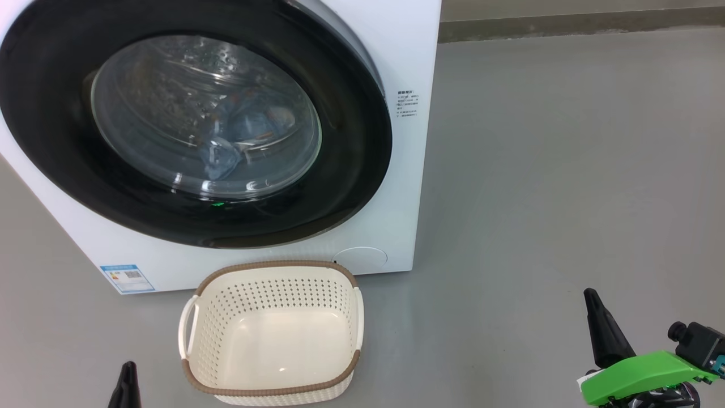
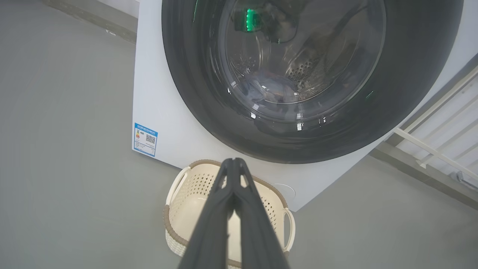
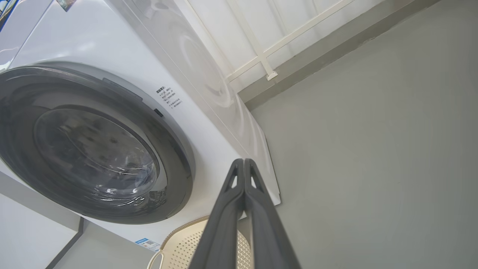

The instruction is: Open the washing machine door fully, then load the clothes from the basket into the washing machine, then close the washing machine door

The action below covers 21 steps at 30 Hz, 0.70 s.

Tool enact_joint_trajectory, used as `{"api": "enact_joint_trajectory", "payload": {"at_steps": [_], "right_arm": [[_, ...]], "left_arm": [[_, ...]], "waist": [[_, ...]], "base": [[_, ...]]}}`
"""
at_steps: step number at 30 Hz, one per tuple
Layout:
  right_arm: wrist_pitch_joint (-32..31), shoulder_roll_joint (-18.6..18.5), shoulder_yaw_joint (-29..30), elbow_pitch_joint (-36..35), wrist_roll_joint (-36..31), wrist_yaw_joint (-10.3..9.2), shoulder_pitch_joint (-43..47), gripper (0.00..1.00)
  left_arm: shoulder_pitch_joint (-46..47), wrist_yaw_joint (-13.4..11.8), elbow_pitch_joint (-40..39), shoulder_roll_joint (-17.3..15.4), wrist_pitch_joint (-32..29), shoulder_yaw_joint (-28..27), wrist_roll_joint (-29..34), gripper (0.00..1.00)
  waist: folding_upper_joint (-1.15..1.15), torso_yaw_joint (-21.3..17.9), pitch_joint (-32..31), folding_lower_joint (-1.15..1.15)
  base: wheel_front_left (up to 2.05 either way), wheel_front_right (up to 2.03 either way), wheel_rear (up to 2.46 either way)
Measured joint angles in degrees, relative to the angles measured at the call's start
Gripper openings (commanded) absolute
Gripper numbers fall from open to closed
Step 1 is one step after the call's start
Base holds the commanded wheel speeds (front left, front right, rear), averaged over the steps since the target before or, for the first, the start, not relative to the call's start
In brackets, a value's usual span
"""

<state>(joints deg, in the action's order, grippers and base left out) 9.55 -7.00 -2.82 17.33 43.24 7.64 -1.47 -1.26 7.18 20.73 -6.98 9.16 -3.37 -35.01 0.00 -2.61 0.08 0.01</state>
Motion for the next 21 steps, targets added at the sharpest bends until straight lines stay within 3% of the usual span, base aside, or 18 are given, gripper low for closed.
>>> {"api": "enact_joint_trajectory", "payload": {"at_steps": [21], "right_arm": [[-3.5, 1.07, 2.26, -0.35, 10.87, 0.0, -0.18, 0.0]], "left_arm": [[0.6, 0.0, -0.97, 0.94, -3.46, -0.3, -12.9, 0.0]], "waist": [[0.0, 0.59, 0.02, 0.0]], "base": [[0.0, 0.0, 0.0]]}}
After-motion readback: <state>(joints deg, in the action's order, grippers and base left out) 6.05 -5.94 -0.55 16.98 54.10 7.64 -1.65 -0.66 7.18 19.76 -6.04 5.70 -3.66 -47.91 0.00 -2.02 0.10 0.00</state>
